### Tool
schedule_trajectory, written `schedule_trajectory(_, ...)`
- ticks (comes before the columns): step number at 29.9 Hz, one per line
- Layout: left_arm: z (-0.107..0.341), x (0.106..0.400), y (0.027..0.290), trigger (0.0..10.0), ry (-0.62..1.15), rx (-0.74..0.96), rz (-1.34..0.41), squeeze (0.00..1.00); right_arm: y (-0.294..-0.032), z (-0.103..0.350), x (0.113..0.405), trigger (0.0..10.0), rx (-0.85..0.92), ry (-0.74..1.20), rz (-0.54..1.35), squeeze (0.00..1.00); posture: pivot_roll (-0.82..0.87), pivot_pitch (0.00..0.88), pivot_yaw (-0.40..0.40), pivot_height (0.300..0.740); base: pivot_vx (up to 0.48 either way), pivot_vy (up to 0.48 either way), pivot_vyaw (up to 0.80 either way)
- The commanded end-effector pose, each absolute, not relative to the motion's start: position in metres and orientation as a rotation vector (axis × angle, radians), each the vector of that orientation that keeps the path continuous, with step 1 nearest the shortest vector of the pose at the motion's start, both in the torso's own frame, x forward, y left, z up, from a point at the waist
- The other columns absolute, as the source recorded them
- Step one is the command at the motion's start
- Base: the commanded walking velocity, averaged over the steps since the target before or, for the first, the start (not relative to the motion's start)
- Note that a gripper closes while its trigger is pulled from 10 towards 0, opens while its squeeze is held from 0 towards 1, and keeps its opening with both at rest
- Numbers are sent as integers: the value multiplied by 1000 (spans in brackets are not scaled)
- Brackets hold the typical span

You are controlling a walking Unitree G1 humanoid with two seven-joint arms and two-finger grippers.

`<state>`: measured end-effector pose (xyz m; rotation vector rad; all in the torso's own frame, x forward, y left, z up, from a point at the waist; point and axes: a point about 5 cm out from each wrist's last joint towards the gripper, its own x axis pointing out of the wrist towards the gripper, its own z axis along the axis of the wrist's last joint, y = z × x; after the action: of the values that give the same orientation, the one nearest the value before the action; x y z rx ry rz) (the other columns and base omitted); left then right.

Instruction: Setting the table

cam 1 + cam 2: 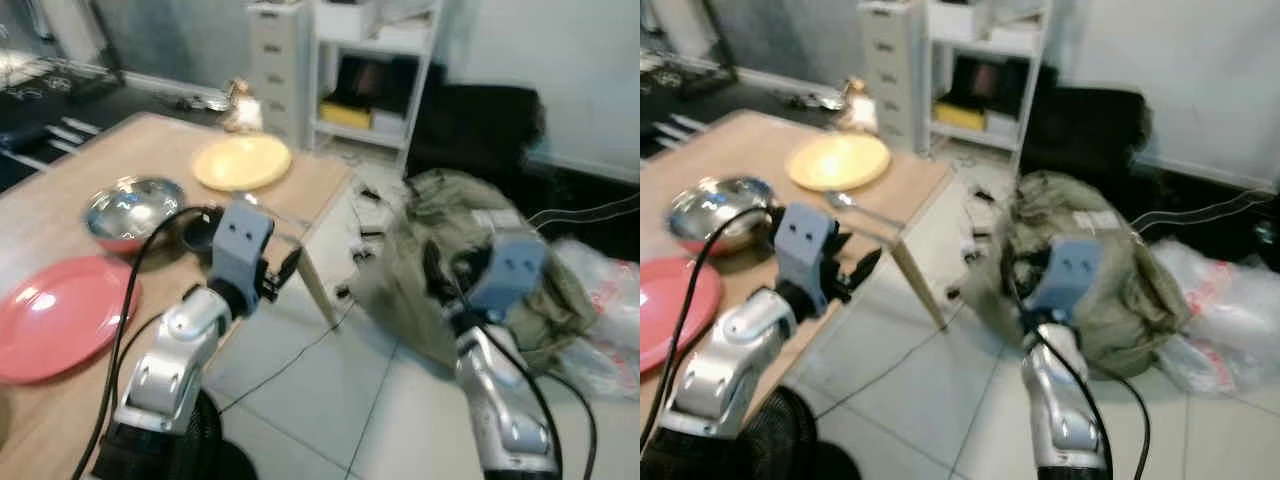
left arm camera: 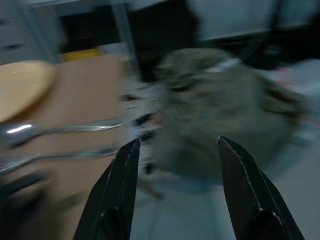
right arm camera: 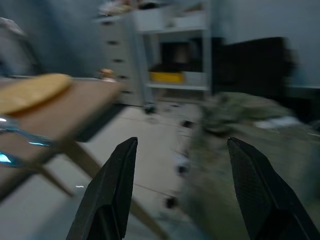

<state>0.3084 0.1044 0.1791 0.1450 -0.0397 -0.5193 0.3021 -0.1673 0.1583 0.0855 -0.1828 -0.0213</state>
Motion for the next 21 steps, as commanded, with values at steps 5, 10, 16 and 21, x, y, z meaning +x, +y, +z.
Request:
schedule_trajectory(5, 145, 287, 92, 10000, 81, 130, -617, 0, -162, 115, 291, 10000, 32, -49, -11, 0, -24, 26, 132, 740, 0, 0, -800)
schedule_trajectory(10, 137, 288, 95, 10000, 114, 133, -578, 0, -160, 104, 287, 10000, 27, -15, -27, 0, -27, 25, 135, 740, 0, 0, -788)
schedule_trajectory(16, 138, 298, 104, 10000, 94, 166, -488, 0, -160, 103, 287, 10000, 22, -21, -32, 0, -32, 19, 137, 740, 0, 0, -788)
schedule_trajectory(21, 142, 303, 107, 10000, 77, 162, -450, 0, -160, 104, 288, 10000, 18, -31, -35, 0, -35, 15, 134, 740, 0, 0, -788)
